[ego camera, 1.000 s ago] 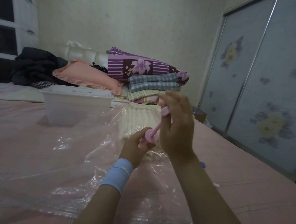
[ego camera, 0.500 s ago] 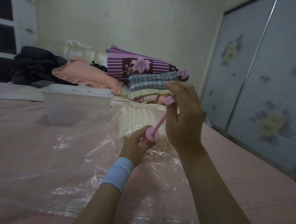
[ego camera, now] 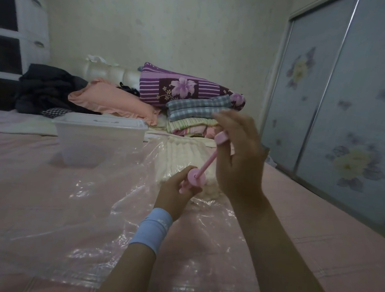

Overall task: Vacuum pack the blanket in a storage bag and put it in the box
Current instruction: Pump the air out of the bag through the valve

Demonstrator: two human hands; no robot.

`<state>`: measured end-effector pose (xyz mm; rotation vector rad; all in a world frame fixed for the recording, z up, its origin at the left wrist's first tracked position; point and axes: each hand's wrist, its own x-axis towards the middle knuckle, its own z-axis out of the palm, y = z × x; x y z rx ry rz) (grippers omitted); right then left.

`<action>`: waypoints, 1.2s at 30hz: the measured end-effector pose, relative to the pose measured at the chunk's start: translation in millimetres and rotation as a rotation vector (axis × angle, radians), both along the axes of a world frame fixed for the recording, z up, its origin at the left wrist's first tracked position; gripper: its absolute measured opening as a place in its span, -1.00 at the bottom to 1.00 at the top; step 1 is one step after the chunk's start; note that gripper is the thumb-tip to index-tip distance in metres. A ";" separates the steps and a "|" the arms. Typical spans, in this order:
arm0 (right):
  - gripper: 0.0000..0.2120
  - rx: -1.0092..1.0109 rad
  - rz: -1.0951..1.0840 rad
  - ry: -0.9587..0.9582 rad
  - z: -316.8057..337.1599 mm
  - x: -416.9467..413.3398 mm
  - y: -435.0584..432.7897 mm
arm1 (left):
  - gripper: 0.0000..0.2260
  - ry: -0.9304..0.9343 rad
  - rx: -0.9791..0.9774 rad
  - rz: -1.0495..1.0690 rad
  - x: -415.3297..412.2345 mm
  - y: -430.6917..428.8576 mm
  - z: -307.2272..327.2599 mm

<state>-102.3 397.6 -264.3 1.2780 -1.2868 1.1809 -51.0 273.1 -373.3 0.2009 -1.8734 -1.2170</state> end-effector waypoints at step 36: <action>-0.72 0.004 0.049 0.030 1.7 8.4 -10.9 | -0.56 -0.043 0.066 0.001 5.0 -5.2 1.9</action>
